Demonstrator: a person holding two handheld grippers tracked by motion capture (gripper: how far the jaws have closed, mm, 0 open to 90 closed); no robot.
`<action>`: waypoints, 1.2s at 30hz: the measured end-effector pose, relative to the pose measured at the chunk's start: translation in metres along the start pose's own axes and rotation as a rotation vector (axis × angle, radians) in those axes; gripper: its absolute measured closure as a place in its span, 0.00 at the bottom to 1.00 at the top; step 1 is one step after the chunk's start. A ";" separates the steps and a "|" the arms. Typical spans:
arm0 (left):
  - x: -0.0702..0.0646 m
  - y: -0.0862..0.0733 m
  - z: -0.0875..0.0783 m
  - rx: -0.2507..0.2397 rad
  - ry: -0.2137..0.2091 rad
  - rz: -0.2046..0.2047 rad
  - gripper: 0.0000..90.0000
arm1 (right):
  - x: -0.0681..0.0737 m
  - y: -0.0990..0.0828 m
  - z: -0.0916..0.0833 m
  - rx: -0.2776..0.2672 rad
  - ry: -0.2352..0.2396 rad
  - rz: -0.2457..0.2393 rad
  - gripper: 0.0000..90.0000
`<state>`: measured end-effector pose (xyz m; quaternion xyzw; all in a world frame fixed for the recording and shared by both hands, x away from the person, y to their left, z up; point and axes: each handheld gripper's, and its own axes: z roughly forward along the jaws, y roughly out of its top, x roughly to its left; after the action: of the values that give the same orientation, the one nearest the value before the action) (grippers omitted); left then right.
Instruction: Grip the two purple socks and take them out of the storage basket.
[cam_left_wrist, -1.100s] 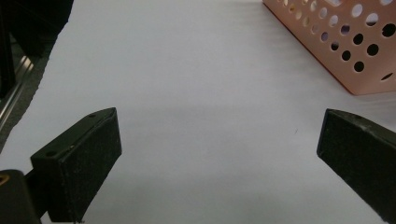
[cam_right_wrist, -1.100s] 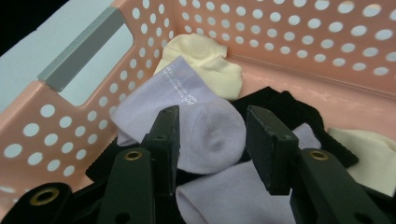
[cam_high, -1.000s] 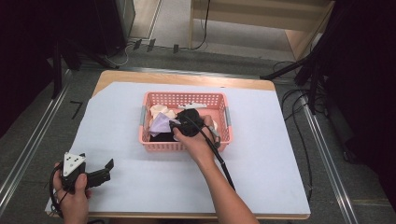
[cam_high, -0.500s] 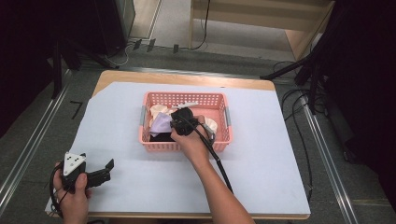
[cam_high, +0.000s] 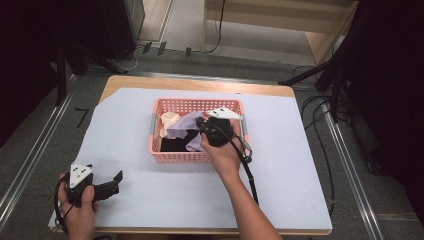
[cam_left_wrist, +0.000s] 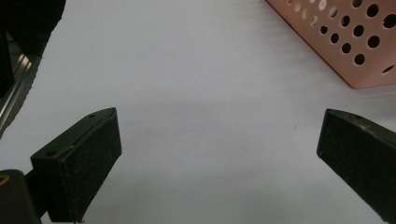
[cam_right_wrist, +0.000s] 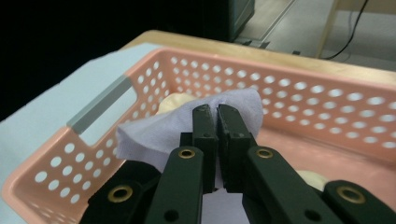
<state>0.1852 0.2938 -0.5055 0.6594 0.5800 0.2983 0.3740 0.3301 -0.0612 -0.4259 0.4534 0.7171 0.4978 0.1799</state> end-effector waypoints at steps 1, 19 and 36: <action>0.000 0.000 0.000 0.000 -0.001 0.001 0.01 | -0.003 0.001 -0.004 -0.004 -0.008 0.011 0.97; -0.001 0.000 0.001 0.004 0.000 0.006 0.01 | -0.027 -0.014 0.000 0.148 -0.095 0.053 0.60; -0.001 0.001 0.001 0.013 -0.004 0.006 0.01 | -0.016 -0.010 0.008 0.199 -0.001 0.173 0.96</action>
<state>0.1863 0.2931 -0.5056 0.6640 0.5791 0.2945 0.3700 0.3391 -0.0709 -0.4413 0.5294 0.7211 0.4377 0.0909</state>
